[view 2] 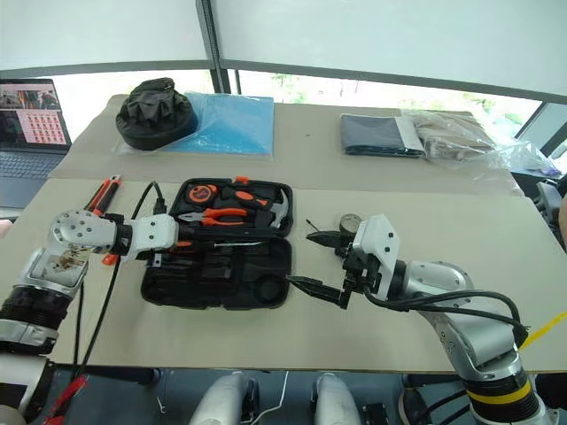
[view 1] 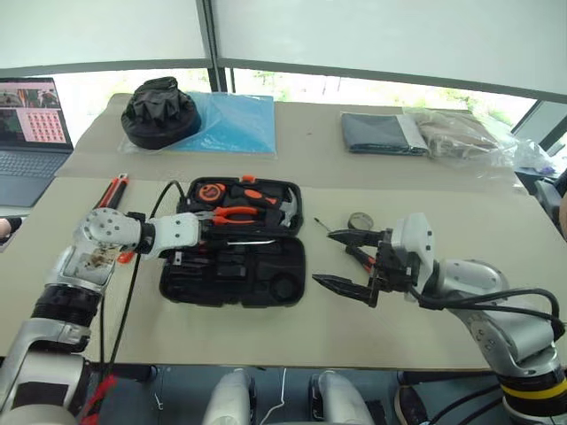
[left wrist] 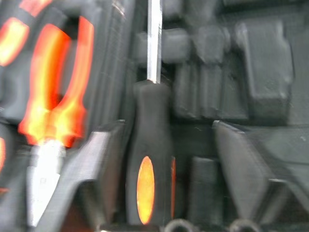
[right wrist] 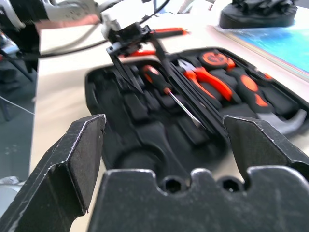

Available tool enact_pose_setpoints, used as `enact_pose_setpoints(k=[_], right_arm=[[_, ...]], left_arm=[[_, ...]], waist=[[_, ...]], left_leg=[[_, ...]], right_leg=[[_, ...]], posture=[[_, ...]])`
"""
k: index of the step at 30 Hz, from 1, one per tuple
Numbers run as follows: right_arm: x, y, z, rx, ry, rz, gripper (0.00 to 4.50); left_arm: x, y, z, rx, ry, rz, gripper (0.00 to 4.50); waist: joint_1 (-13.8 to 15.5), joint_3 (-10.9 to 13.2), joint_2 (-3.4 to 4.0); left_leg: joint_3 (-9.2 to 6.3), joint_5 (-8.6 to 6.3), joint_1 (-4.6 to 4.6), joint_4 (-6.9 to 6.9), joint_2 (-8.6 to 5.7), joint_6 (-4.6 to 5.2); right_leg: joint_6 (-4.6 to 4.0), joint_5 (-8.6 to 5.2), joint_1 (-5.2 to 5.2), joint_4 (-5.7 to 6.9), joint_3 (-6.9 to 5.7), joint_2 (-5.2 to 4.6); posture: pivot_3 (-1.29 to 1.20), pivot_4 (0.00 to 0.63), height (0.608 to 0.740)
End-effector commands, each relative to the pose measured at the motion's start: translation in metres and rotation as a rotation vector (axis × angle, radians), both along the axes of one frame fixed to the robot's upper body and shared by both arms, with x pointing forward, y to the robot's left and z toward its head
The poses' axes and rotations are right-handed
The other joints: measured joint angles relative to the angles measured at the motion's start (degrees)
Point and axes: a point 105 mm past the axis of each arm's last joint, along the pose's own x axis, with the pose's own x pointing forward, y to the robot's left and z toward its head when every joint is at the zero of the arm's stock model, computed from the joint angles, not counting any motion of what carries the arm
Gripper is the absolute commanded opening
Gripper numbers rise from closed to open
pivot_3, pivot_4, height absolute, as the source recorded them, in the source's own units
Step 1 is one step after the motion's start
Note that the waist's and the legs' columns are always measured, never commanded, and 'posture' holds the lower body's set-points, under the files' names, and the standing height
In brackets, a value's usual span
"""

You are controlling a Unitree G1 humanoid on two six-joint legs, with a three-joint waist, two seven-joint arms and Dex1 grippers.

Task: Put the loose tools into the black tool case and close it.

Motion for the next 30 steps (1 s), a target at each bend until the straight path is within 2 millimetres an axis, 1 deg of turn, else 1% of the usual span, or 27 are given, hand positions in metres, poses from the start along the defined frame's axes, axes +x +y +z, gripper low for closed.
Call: enact_pose_setpoints(k=[1, 2, 4, 5, 7, 11, 13, 20, 23, 26, 30], right_arm=[[-0.006, -0.001, 0.007, 0.026, -0.033, 0.022, 4.50], [-0.006, -0.002, 0.006, 0.026, -0.031, 0.021, 4.50], [-0.005, -0.003, 0.005, 0.044, -0.028, 0.014, 4.50], [-0.004, -0.004, 0.005, 0.054, -0.026, 0.006, 4.50], [-0.002, -0.006, 0.003, 0.065, -0.025, -0.010, 4.50], [0.004, -0.015, -0.005, 0.062, -0.026, -0.051, 4.50], [0.005, -0.017, -0.007, 0.061, -0.027, -0.058, 4.50], [0.011, -0.020, -0.012, 0.055, -0.041, -0.100, 4.50], [0.013, -0.021, -0.013, 0.055, -0.041, -0.108, 4.50], [0.014, -0.022, -0.014, 0.054, -0.041, -0.110, 4.50], [0.014, -0.022, -0.016, 0.056, -0.031, -0.110, 4.50]], left_arm=[[-0.005, 0.007, 0.027, -0.150, -0.048, 0.023, 3.52], [-0.005, 0.009, 0.027, -0.190, -0.034, 0.040, 3.52], [-0.003, 0.014, 0.021, -0.250, -0.012, 0.093, 2.99], [-0.003, 0.015, 0.016, -0.257, -0.007, 0.108, 2.84], [-0.003, 0.015, 0.006, -0.259, 0.010, 0.122, 2.02], [-0.001, 0.010, -0.006, -0.284, 0.041, 0.147, 0.64], [0.000, 0.011, -0.012, -0.266, 0.046, 0.167, 0.13], [-0.006, 0.006, -0.036, -0.190, 0.100, 0.153, 0.13], [-0.006, 0.006, -0.051, -0.139, 0.122, 0.179, 0.13], [-0.004, 0.008, -0.061, -0.120, 0.156, 0.221, 0.13], [-0.005, 0.005, -0.069, -0.133, 0.203, 0.249, 0.13]], waist=[[-0.33, 0.00, 0.00], [-0.50, 0.00, 0.01], [-0.93, 0.00, 0.00], [-1.04, 0.00, 0.00], [-0.99, 0.00, 0.00], [-0.79, 0.00, 0.00], [-0.80, 0.00, 0.00], [-0.98, 0.00, 0.00], [-0.87, -0.01, 0.02], [-0.84, -0.04, 0.05], [-0.80, -0.24, 0.37]], left_leg=[[-0.05, -0.03, -0.01, 0.05, 0.00, 0.05], [-0.11, -0.06, 0.01, 0.06, -0.02, 0.09], [-0.17, -0.08, 0.06, 0.06, -0.02, 0.13], [-0.18, -0.08, 0.07, 0.06, -0.02, 0.13], [-0.19, -0.07, 0.12, 0.08, -0.02, 0.12], [-0.15, -0.07, 0.10, 0.13, -0.04, 0.11], [-0.12, -0.07, 0.09, 0.14, -0.05, 0.11], [-0.13, -0.07, 0.12, 0.12, -0.04, 0.11], [-0.12, -0.07, 0.18, 0.12, -0.04, 0.11], [-0.11, -0.07, 0.27, 0.13, -0.05, 0.11], [-0.13, -0.07, 0.32, 0.13, -0.03, 0.11]], right_leg=[[0.02, 0.01, 0.00, 0.00, 0.02, 0.00], [0.05, 0.02, 0.00, 0.00, 0.07, -0.03], [0.07, 0.03, 0.04, 0.00, 0.10, -0.04], [0.08, 0.03, 0.04, 0.00, 0.10, -0.04], [0.09, 0.03, 0.07, 0.04, 0.11, -0.01], [0.09, 0.04, 0.09, 0.04, 0.09, -0.01], [0.11, 0.05, 0.09, 0.02, 0.09, -0.03], [0.10, 0.06, 0.07, 0.03, 0.13, 0.00], [0.10, 0.06, 0.13, 0.04, 0.14, -0.03], [0.10, 0.06, 0.19, 0.04, 0.16, -0.05], [0.11, 0.06, 0.24, 0.05, 0.17, -0.06]], posture=[[0.00, 0.150, 0.740], [0.00, 0.150, 0.740], [0.00, 0.150, 0.740], [0.00, 0.150, 0.740], [0.00, 0.150, 0.740], [0.00, 0.150, 0.740], [0.00, 0.150, 0.740], [0.00, 0.150, 0.740], [0.00, 0.150, 0.740], [0.00, 0.150, 0.740], [0.00, 0.150, 0.740]])
